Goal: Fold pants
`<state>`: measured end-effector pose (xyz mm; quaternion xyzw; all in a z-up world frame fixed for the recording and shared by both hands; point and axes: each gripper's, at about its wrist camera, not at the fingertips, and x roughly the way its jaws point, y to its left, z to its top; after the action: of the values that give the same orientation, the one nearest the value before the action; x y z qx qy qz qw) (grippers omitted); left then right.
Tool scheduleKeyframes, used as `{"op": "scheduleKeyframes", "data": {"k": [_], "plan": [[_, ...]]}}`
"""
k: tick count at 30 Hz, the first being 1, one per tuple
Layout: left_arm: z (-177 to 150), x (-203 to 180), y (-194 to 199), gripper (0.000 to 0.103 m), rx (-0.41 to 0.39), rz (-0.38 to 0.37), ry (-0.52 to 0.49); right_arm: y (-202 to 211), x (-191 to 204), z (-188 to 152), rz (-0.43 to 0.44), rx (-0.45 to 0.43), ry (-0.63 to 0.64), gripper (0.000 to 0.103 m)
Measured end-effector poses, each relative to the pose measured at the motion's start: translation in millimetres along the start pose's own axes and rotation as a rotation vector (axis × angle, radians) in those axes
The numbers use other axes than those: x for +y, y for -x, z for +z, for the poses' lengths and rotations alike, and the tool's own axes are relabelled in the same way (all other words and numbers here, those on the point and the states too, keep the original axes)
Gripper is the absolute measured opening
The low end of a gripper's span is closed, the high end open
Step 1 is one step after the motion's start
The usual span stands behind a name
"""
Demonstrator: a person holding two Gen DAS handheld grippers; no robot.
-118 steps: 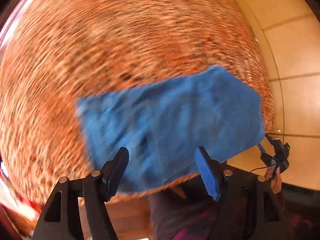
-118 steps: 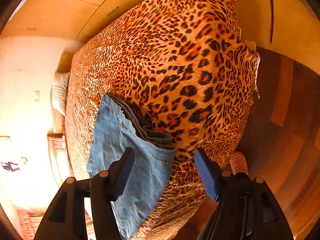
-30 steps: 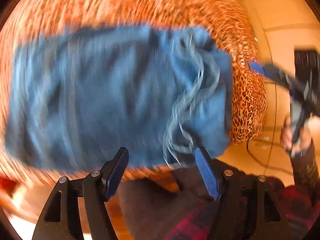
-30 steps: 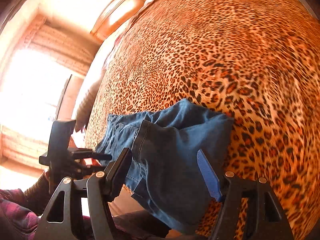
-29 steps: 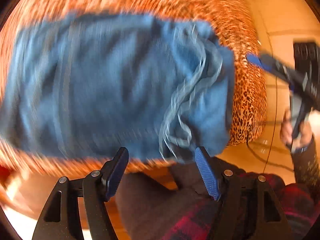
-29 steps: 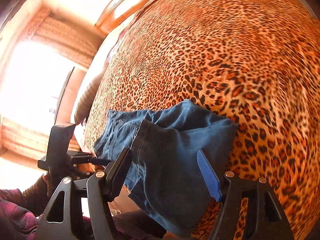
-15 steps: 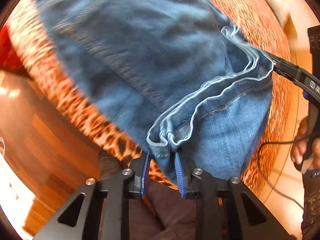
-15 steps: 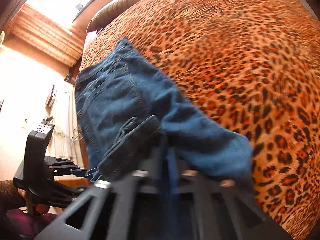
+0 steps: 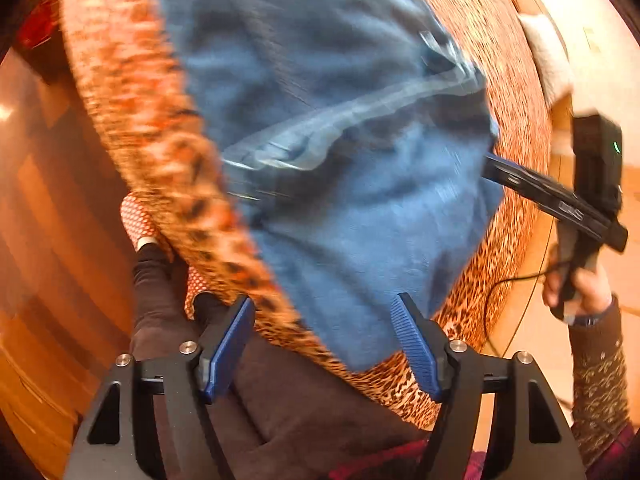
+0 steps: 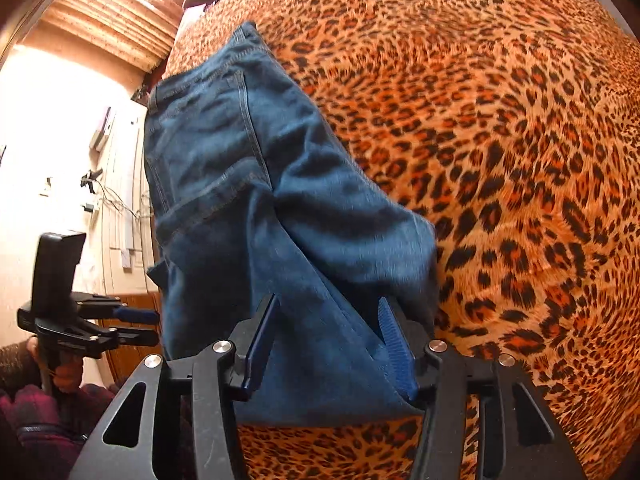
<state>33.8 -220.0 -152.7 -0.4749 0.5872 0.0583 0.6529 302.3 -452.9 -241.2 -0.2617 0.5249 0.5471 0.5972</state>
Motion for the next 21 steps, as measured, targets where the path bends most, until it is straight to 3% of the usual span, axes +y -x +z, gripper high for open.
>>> {"op": "scheduleKeyframes", "data": {"k": [2,3,5,8,11,13,14,16,17,18,19,20,21], "plan": [[11.7,-15.0,-15.5,0.032,0.030,0.084,-0.049,-12.8,5.0,-5.0,-0.053,0.026,0.042,0.033],[14.5,-16.3,-19.9,0.030,0.026,0.145,-0.061,-12.7,7.8,-5.9,-0.063,0.034,0.051,0.004],[16.0,-14.7,-21.5,0.030,0.004,0.151,-0.019,6.8,3.6,-15.3,-0.054,-0.016,0.028,0.004],[6.0,-5.5,-16.1,0.028,-0.008,0.120,0.018,-1.7,-30.3,-26.9,-0.124,0.029,-0.088,0.004],[-1.8,6.7,8.4,0.026,-0.009,0.035,0.078,7.4,-34.6,-28.9,-0.082,-0.004,-0.131,0.009],[-2.6,23.5,25.7,0.026,-0.067,0.026,0.094,27.7,-28.4,-21.3,-0.015,-0.062,-0.128,0.013],[-3.6,25.8,35.4,0.028,-0.094,0.024,0.099,36.4,-23.0,-14.3,0.041,-0.096,-0.123,0.020],[4.8,30.5,52.3,0.036,-0.161,0.026,0.130,43.0,-9.5,0.0,0.072,-0.152,-0.096,0.061],[9.8,30.7,54.5,0.040,-0.178,0.020,0.143,41.7,-2.8,7.2,0.079,-0.164,-0.084,0.066],[17.6,30.6,56.3,0.040,-0.200,0.013,0.145,38.2,7.7,15.1,0.104,-0.176,-0.065,0.065],[27.8,28.7,56.2,0.040,-0.221,0.061,0.141,33.9,16.6,19.6,0.124,-0.201,-0.041,0.059],[34.9,28.1,52.4,0.039,-0.226,0.122,0.140,30.4,23.0,23.3,0.115,-0.219,-0.021,0.056],[41.9,26.4,44.1,0.040,-0.222,0.180,0.140,18.0,35.3,32.2,0.048,-0.206,-0.004,0.051]]}}
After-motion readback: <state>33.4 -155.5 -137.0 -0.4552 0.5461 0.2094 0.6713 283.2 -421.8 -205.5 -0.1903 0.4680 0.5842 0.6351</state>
